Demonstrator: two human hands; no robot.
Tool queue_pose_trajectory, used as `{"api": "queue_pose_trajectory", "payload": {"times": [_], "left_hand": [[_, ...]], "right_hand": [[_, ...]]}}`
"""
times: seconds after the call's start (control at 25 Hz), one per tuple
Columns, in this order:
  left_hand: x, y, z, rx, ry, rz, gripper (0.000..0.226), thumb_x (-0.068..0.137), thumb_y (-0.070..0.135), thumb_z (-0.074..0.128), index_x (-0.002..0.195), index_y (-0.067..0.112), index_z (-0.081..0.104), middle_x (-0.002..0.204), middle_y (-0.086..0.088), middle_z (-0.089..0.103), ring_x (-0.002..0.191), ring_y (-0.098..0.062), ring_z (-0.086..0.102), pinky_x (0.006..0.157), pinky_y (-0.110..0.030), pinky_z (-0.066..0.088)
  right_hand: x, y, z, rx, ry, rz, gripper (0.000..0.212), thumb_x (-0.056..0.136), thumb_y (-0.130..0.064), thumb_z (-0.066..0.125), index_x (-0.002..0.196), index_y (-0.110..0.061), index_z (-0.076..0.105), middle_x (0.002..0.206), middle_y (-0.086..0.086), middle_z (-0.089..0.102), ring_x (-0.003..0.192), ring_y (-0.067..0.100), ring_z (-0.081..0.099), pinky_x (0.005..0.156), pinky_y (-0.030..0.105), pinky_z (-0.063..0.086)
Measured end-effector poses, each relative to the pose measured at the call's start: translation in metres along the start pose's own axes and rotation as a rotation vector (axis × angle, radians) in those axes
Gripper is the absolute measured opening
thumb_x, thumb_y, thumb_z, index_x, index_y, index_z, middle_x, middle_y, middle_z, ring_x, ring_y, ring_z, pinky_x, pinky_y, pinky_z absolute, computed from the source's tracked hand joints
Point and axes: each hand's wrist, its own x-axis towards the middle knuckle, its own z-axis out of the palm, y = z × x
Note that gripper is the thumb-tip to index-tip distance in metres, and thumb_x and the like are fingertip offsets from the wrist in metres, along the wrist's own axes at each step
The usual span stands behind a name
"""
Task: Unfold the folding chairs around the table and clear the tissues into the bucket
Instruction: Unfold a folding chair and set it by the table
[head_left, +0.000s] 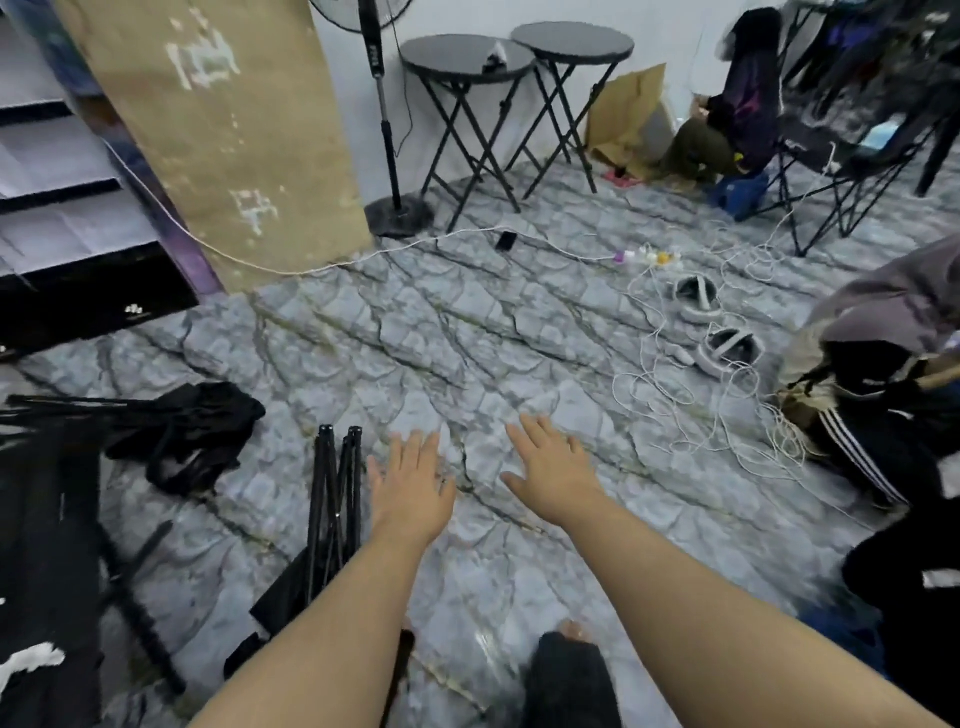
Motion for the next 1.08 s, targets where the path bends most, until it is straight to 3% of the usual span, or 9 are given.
{"api": "queue_pose_trajectory", "payload": {"times": [0.16, 0.28, 0.44, 0.68, 0.92, 1.08], "left_hand": [[0.077, 0.007, -0.019, -0.054, 0.073, -0.168, 0.061, 0.095, 0.045, 0.03, 0.147, 0.025, 0.005, 0.159, 0.001, 0.005, 0.146, -0.023, -0.005, 0.117, -0.053, 0.0], [0.118, -0.014, -0.033, -0.069, 0.113, -0.333, 0.06, 0.095, 0.045, 0.029, 0.147, 0.024, 0.007, 0.159, 0.001, 0.005, 0.146, -0.023, -0.005, 0.117, -0.053, 0.002], [0.161, -0.067, -0.044, -0.093, 0.209, -0.559, 0.058, 0.095, 0.043, 0.03, 0.146, 0.022, 0.011, 0.157, -0.001, 0.012, 0.146, -0.025, -0.002, 0.116, -0.054, 0.003], [0.204, -0.172, -0.066, -0.154, 0.263, -0.882, 0.061, 0.095, 0.041, 0.029, 0.147, 0.019, 0.007, 0.159, -0.004, 0.009, 0.146, -0.026, -0.004, 0.116, -0.056, -0.001], [0.158, -0.22, -0.078, -0.216, 0.277, -1.358, 0.061, 0.096, 0.044, 0.021, 0.147, 0.022, -0.005, 0.159, -0.001, -0.005, 0.145, -0.026, -0.013, 0.115, -0.054, -0.004], [0.123, -0.201, -0.057, -0.381, 0.393, -1.767, 0.064, 0.095, 0.049, 0.024, 0.147, 0.025, -0.004, 0.159, 0.001, -0.004, 0.145, -0.024, -0.011, 0.117, -0.054, 0.0]], "right_hand": [[0.106, 0.022, -0.049, -0.088, -0.043, -0.161, 0.065, 0.098, -0.046, 0.035, 0.151, -0.024, 0.002, 0.161, -0.002, -0.006, 0.148, 0.021, -0.005, 0.12, 0.051, 0.009], [0.184, 0.0, -0.074, -0.168, -0.105, -0.3, 0.065, 0.098, -0.046, 0.035, 0.151, -0.025, 0.002, 0.161, -0.002, -0.005, 0.148, 0.02, -0.004, 0.12, 0.05, 0.01], [0.275, -0.071, -0.088, -0.27, -0.158, -0.537, 0.065, 0.099, -0.047, 0.031, 0.151, -0.023, 0.001, 0.161, -0.001, -0.007, 0.148, 0.019, -0.004, 0.119, 0.047, 0.015], [0.392, -0.216, -0.099, -0.462, -0.197, -0.867, 0.065, 0.099, -0.046, 0.032, 0.151, -0.023, -0.001, 0.161, -0.002, -0.009, 0.148, 0.02, -0.005, 0.12, 0.047, 0.011], [0.401, -0.357, -0.071, -0.648, -0.277, -1.354, 0.066, 0.099, -0.043, 0.037, 0.151, -0.024, 0.001, 0.161, -0.004, -0.007, 0.148, 0.019, -0.005, 0.12, 0.046, 0.011], [0.372, -0.416, -0.037, -0.772, -0.332, -1.715, 0.065, 0.099, -0.042, 0.036, 0.151, -0.024, 0.002, 0.161, -0.004, -0.006, 0.148, 0.019, -0.005, 0.12, 0.047, 0.011]]}}
